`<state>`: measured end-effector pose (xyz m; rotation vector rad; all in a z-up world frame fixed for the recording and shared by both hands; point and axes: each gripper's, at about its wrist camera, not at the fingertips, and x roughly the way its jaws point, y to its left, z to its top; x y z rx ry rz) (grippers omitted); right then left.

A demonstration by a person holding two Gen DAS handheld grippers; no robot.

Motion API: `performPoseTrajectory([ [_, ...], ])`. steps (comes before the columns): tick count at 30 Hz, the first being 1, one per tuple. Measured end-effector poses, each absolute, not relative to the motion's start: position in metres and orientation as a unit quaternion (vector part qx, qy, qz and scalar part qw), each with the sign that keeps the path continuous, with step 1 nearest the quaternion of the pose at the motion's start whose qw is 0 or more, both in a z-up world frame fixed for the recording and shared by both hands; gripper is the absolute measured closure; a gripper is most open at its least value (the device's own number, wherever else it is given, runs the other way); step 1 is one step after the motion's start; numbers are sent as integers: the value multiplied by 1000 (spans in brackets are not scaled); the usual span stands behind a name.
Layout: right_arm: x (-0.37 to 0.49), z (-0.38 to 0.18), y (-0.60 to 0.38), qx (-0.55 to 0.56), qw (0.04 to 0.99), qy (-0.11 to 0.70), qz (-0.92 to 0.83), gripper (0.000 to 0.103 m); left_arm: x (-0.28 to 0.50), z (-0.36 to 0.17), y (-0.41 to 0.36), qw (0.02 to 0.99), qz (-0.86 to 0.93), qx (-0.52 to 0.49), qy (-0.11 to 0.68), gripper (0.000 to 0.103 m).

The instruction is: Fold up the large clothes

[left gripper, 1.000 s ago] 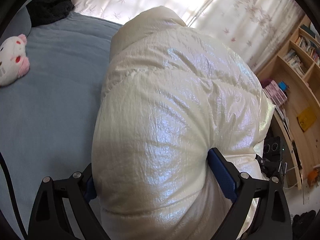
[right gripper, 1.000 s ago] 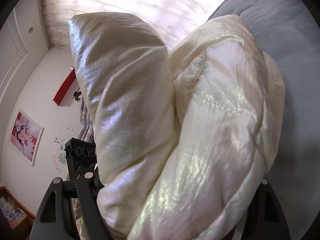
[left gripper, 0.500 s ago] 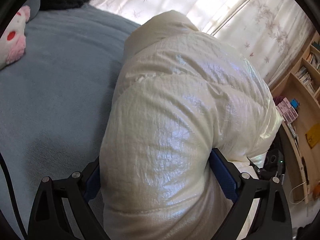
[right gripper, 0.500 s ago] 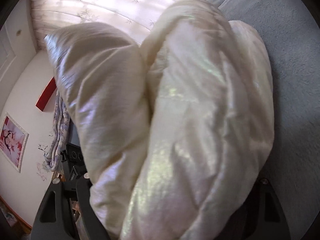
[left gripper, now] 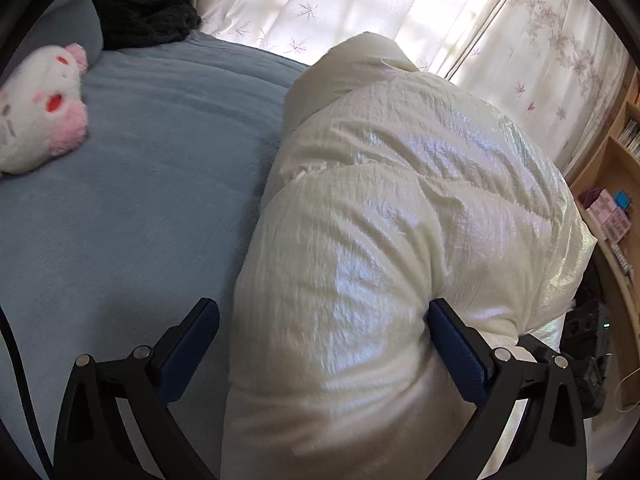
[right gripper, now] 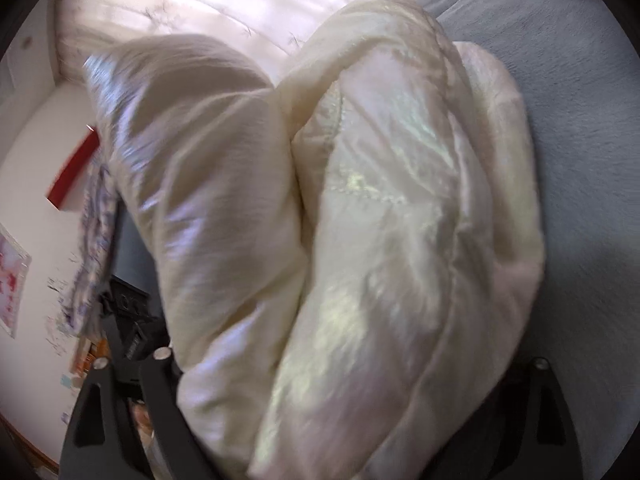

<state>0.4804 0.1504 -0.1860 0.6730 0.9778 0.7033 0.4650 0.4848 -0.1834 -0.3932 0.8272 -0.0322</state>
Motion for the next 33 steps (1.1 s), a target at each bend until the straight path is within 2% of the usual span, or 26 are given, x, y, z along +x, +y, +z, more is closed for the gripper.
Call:
performPoseTrajectory([
  [7, 414, -128, 114, 234, 813, 456, 276, 2, 427, -123, 431, 910, 35, -114, 398, 2],
  [10, 374, -104, 98, 222, 814, 466, 267, 2, 380, -97, 407, 913, 29, -85, 399, 2],
  [16, 284, -59, 59, 224, 808, 464, 285, 2, 285, -32, 355, 915, -7, -118, 386, 2],
  [23, 184, 20, 30, 196, 828, 425, 307, 2, 194, 31, 300, 922, -13, -107, 372, 2],
  [28, 128, 59, 14, 184, 840, 405, 310, 2, 141, 54, 272, 923, -21, -99, 370, 2],
  [33, 91, 69, -8, 187, 845, 396, 307, 2, 87, 69, 237, 929, -19, -72, 362, 2],
])
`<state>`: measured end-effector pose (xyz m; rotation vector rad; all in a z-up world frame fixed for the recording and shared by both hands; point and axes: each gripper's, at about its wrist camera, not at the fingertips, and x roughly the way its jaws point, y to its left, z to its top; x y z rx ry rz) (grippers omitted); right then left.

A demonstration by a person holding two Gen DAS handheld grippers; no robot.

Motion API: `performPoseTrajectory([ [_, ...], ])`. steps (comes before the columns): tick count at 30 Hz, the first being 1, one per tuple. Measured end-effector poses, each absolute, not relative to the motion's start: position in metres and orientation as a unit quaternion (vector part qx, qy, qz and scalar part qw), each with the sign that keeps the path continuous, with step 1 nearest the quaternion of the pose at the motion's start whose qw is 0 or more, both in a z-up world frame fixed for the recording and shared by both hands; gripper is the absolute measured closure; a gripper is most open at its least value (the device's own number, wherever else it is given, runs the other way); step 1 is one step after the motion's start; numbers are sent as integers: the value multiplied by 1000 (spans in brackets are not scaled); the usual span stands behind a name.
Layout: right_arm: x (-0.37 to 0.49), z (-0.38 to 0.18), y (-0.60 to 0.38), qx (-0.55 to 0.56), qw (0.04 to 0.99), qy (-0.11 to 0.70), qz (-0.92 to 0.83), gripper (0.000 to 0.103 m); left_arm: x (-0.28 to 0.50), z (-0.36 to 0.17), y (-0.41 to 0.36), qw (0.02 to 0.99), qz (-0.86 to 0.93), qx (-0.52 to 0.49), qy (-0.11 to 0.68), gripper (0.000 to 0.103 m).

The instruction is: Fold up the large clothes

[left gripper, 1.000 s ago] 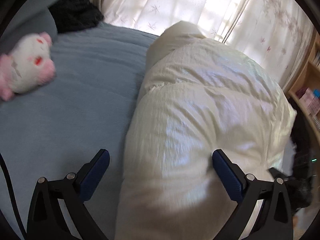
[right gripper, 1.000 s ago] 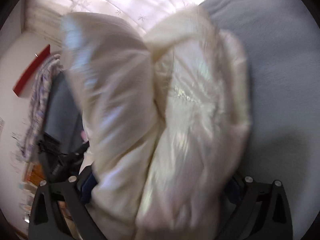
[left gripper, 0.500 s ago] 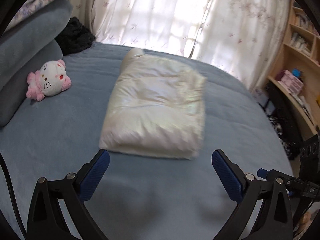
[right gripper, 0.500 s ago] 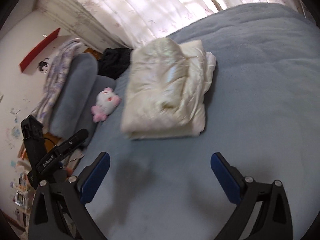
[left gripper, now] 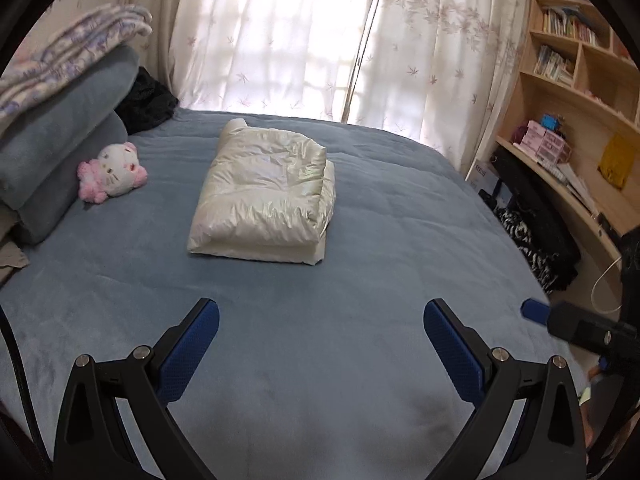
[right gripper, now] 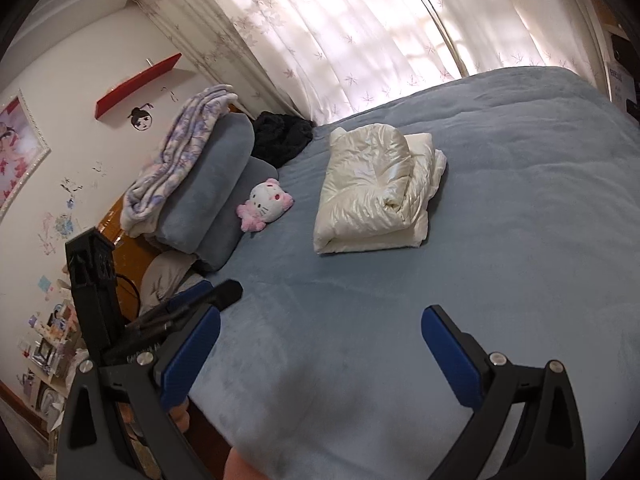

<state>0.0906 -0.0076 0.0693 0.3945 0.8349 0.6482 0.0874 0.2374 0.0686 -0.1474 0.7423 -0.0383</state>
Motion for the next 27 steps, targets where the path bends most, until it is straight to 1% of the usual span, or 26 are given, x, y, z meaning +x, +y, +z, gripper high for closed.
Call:
performPoseTrajectory([
  [3, 73, 67, -21, 173, 860, 388, 282, 2, 62, 68, 215, 933, -3, -39, 358, 2],
  [8, 46, 45, -40, 158, 873, 397, 237, 2, 31, 54, 179, 935, 29, 4, 352, 2],
  [13, 19, 24, -53, 131, 888, 401, 180, 2, 4, 34, 150, 934, 37, 6, 356, 2],
  [21, -15, -3, -67, 93, 905, 396, 123, 2, -21, 7, 136, 930, 59, -1, 362, 2],
  [27, -26, -12, -69, 58, 917, 383, 98, 2, -25, -1, 137, 924, 63, -10, 376, 2],
])
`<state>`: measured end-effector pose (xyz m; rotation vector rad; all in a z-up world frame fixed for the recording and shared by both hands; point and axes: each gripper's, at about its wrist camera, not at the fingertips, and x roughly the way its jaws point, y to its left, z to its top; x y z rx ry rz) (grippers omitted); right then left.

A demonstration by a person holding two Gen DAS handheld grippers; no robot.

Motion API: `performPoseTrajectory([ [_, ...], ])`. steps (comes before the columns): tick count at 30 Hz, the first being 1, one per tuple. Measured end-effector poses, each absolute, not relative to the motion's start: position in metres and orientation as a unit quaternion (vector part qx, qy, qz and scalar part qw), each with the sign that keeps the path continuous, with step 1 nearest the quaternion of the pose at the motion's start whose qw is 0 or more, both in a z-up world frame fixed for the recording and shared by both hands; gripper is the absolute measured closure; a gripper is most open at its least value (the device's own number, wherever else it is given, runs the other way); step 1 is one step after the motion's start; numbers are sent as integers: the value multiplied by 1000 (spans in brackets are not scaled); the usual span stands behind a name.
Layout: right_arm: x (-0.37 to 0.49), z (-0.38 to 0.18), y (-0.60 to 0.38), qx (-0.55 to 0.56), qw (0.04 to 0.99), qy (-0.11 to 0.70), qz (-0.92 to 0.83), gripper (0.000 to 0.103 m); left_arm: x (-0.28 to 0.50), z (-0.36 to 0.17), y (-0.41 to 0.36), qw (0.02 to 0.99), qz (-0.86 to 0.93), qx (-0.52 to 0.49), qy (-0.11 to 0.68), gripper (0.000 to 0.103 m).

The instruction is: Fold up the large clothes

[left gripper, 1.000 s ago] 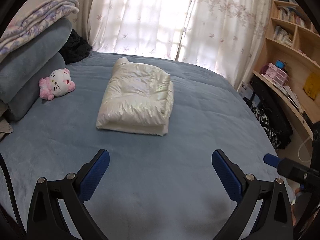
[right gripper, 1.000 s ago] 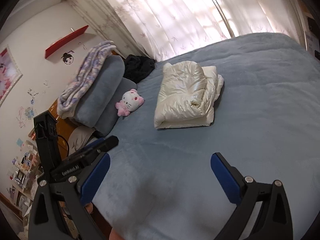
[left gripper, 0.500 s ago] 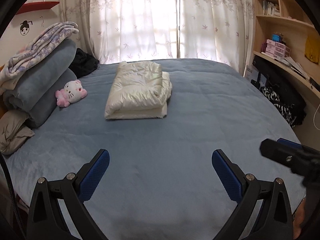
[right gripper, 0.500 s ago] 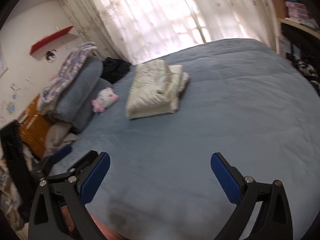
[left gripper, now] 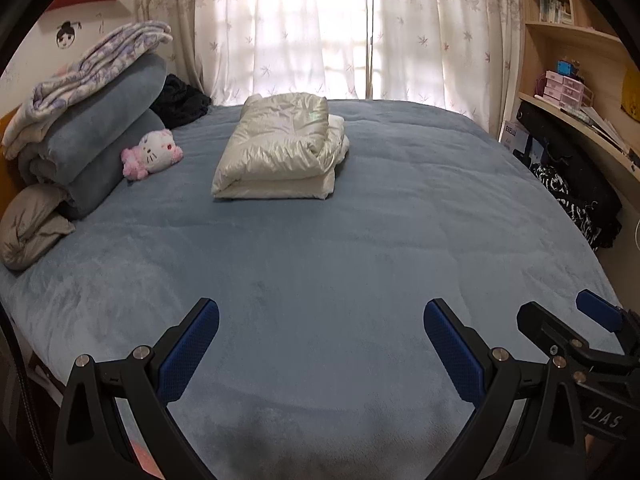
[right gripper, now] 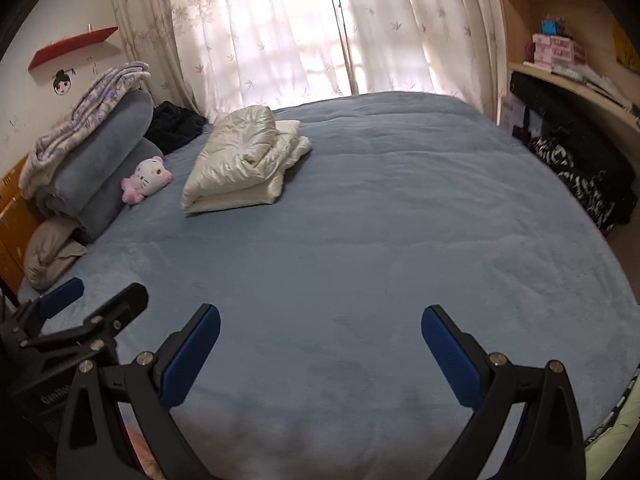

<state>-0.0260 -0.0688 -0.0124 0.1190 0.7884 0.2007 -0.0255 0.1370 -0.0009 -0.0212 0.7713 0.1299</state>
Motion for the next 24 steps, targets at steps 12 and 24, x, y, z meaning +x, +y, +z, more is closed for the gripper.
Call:
performPoseTrajectory([
  [12, -29, -13, -71, 63, 918, 379, 98, 2, -26, -5, 141, 920, 68, -19, 385, 2],
  [24, -33, -14, -64, 55, 919, 377, 104, 2, -29, -9, 149, 919, 75, -35, 386, 2],
])
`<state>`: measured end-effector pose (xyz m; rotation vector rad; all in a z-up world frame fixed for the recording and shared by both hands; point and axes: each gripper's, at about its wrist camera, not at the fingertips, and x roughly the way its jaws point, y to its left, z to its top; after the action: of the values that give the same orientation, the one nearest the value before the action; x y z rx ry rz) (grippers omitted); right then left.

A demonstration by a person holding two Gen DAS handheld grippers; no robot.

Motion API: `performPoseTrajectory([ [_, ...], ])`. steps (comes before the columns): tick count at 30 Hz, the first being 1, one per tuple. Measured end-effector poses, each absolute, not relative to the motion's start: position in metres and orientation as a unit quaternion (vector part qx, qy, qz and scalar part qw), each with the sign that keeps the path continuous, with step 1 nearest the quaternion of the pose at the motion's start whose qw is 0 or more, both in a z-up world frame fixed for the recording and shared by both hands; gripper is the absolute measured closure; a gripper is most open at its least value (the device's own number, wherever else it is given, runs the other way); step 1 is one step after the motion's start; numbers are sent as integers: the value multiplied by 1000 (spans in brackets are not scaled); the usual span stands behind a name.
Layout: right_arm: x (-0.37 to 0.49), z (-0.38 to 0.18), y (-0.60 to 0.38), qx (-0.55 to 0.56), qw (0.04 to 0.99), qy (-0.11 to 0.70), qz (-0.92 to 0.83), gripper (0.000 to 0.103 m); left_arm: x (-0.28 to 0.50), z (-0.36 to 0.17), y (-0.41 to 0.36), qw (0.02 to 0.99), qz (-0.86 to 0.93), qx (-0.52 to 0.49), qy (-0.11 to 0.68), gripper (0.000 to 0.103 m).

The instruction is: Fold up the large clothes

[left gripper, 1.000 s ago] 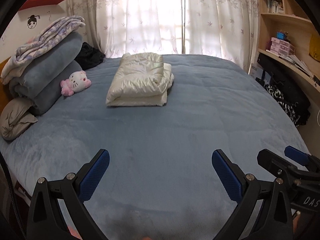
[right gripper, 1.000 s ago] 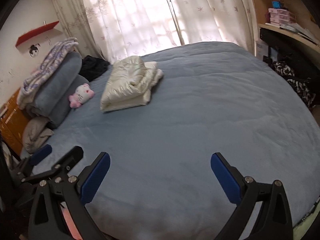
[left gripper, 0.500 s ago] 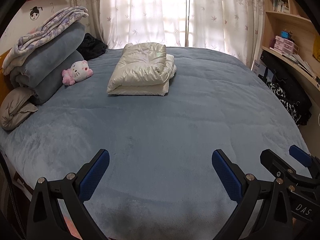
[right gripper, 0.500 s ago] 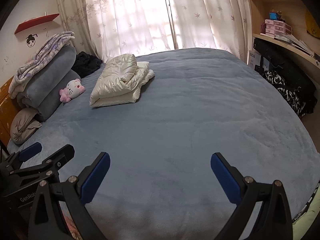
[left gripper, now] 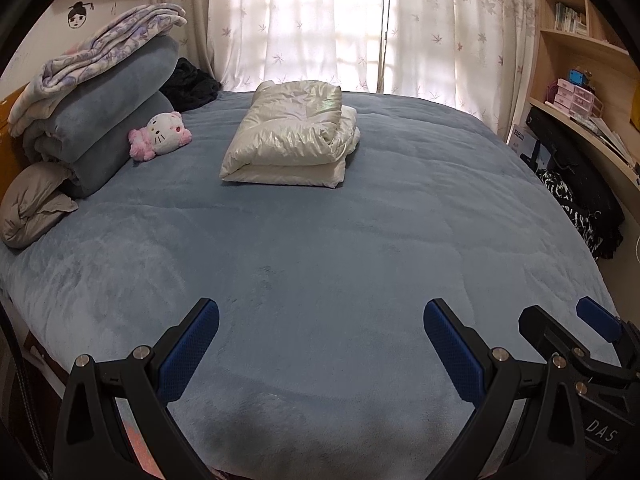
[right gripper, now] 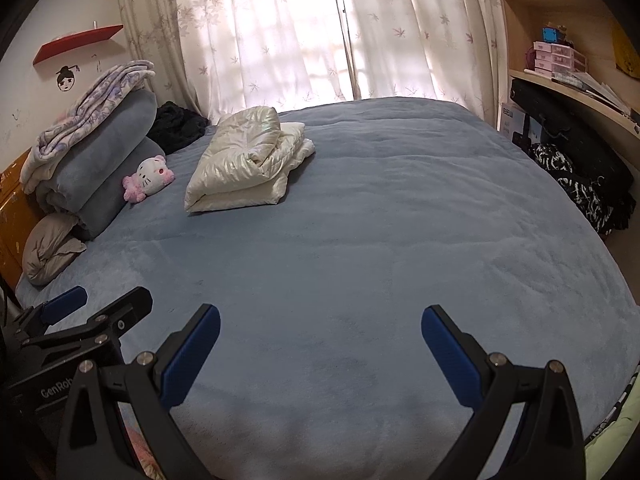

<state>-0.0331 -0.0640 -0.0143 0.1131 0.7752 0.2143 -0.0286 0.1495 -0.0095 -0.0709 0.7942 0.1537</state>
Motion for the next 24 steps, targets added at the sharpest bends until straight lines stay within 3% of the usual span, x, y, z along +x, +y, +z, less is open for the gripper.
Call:
performPoseTrajectory([
  [24, -39, -15, -56, 52, 917, 384, 97, 2, -32, -14, 152, 914, 77, -44, 395, 2],
])
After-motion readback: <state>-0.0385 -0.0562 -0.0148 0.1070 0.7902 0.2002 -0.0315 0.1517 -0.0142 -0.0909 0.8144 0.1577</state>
